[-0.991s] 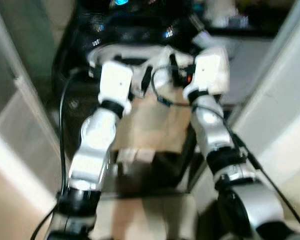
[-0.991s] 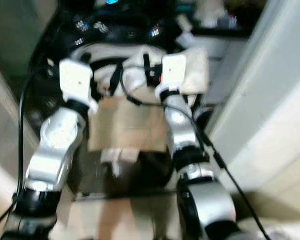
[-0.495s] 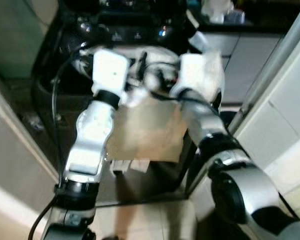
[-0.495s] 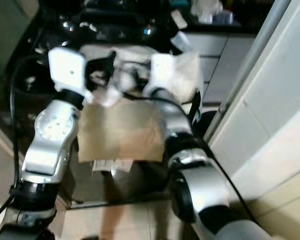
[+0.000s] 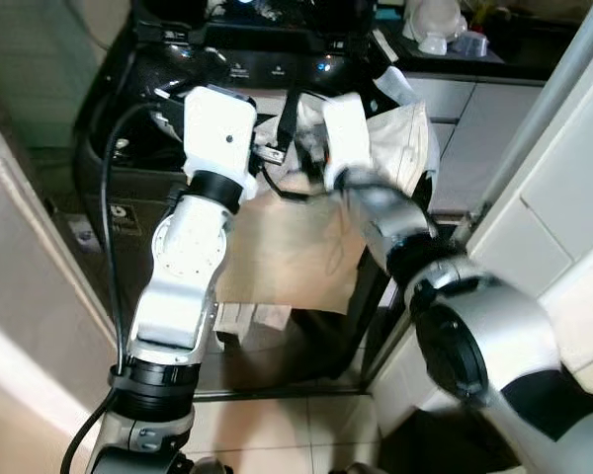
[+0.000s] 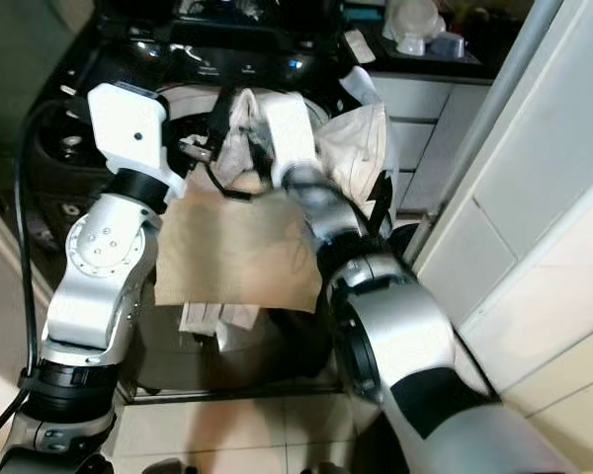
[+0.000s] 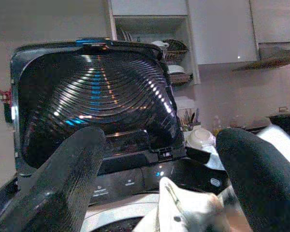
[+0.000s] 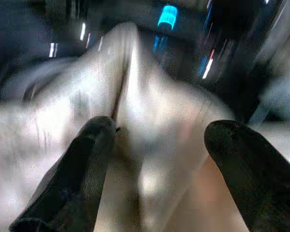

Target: Clothes washing

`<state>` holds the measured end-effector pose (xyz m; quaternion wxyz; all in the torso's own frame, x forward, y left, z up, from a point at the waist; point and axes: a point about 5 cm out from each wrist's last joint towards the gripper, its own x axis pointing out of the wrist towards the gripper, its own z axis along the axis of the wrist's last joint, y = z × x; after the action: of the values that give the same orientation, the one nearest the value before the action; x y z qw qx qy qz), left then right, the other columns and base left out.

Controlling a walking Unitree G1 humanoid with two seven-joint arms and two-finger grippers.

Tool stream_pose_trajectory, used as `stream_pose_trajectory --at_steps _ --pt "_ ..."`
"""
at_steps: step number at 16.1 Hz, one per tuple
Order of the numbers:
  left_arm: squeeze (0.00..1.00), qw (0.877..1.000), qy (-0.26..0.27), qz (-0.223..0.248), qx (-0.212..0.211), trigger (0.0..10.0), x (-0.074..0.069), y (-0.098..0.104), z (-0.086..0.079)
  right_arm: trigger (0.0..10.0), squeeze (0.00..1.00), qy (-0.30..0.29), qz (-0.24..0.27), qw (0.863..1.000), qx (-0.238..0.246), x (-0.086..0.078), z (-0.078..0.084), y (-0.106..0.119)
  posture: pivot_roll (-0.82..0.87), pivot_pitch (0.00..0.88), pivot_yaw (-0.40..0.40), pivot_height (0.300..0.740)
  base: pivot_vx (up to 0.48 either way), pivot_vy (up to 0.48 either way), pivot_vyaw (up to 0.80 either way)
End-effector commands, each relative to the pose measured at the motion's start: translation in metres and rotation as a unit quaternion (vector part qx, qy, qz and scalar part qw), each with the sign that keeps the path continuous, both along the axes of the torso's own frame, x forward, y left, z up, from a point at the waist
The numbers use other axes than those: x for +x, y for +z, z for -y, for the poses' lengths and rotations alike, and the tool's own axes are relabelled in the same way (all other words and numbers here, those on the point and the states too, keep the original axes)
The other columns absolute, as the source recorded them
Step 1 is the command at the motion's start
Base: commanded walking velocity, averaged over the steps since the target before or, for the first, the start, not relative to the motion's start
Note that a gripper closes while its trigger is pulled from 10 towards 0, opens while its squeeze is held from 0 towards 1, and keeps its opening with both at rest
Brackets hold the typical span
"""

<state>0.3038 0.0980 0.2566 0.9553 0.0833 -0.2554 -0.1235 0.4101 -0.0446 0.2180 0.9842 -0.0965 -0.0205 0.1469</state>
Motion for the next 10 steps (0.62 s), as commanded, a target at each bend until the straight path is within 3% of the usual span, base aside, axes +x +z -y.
stream_pose_trajectory --at_steps 1,2,3,5,8,10 --pt "0.0 1.0 0.001 -0.004 0.005 10.0 -0.001 -0.001 0.002 10.0 0.0 -0.019 0.069 0.997 -0.009 0.005 0.006 0.03 0.07 0.0 -0.076 0.74 0.0 0.0 0.0" --pt "0.0 1.0 0.002 -0.005 0.006 10.0 -0.001 -0.001 0.002 10.0 0.0 -0.018 0.086 0.996 -0.008 0.005 0.005 0.038 0.07 0.0 -0.076 0.74 0.0 0.0 0.0" --pt "0.0 1.0 0.003 -0.007 0.01 10.0 0.0 -0.002 0.002 10.0 0.0 -0.029 0.156 0.987 -0.005 0.006 0.007 0.071 0.06 0.0 -0.078 0.74 0.0 0.0 0.0" --pt "0.0 1.0 0.004 -0.01 0.012 10.0 0.001 -0.003 0.003 10.0 0.0 -0.038 0.209 0.977 0.018 0.005 0.015 0.097 0.05 0.0 -0.077 0.74 0.0 0.0 0.0" --pt "0.0 1.0 0.004 -0.023 0.014 10.0 0.001 -0.007 0.003 10.0 0.0 -0.052 0.197 0.977 0.065 0.007 0.034 0.088 0.04 0.0 -0.079 0.74 0.0 0.0 0.0" --pt "0.0 1.0 0.004 -0.028 0.013 10.0 0.0 -0.009 0.002 10.0 0.0 -0.059 0.263 0.958 0.094 -0.005 0.055 0.074 0.01 0.0 -0.072 0.74 0.0 0.0 0.0"
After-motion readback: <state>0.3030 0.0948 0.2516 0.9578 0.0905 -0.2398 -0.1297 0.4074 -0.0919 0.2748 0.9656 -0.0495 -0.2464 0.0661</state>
